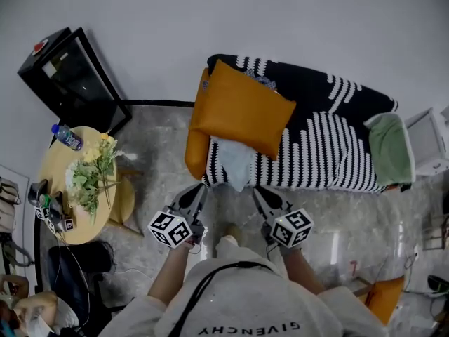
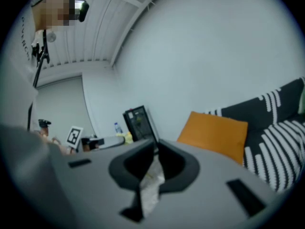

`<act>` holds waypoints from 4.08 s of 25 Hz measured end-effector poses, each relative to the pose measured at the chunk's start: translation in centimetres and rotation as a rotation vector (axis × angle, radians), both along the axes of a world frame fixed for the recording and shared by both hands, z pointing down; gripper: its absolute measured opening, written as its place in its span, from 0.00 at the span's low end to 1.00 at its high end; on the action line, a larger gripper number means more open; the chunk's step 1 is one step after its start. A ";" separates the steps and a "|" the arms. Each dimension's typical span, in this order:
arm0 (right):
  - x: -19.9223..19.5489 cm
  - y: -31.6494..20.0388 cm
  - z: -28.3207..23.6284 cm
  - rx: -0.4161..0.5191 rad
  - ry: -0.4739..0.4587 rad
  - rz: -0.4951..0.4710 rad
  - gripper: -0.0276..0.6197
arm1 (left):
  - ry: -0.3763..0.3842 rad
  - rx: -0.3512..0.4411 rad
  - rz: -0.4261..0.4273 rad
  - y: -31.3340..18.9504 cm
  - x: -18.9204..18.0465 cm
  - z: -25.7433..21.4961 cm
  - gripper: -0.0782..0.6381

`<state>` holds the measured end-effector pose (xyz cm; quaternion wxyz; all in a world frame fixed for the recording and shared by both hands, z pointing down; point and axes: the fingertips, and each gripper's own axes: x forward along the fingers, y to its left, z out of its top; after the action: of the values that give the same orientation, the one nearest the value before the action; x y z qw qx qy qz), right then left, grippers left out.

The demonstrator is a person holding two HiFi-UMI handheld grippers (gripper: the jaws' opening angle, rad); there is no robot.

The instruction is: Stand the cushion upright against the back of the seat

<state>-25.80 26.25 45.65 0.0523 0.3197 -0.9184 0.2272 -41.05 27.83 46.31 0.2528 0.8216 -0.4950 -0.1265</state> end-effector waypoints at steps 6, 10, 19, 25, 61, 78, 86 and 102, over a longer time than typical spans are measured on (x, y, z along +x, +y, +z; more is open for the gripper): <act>-0.1 -4.3 0.4 0.002 0.013 -0.030 0.07 | -0.012 0.009 -0.013 -4.4 0.1 0.1 0.14; -0.2 -6.1 0.8 0.000 0.019 -0.045 0.07 | -0.033 0.009 -0.034 -6.2 0.1 0.4 0.14; -0.6 -7.9 3.7 -0.066 0.040 -0.045 0.07 | -0.049 -0.039 -0.032 -8.6 -0.3 2.3 0.14; -1.6 -12.1 5.0 -0.084 0.062 -0.045 0.07 | -0.065 -0.092 -0.055 -12.5 -1.4 4.6 0.15; -16.7 -51.2 11.6 -0.023 0.382 -0.114 0.41 | 0.392 -0.649 -0.506 -28.5 -14.8 25.6 0.46; -22.3 -57.5 17.7 -0.286 0.708 -0.276 0.64 | 0.465 -0.635 -0.474 -30.0 -14.3 26.6 0.46; -20.7 -55.8 16.9 -0.215 0.743 -0.308 0.40 | 0.547 -0.634 -0.518 -29.4 -14.6 26.4 0.46; -8.3 -50.7 7.9 -0.140 0.520 -0.113 0.27 | 0.600 -0.609 -0.380 -32.3 -11.7 23.7 0.46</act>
<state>-34.12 -24.44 53.59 0.3209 0.3113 -0.8725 0.1974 -52.71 -4.50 70.03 0.5868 0.5320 -0.5563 -0.2515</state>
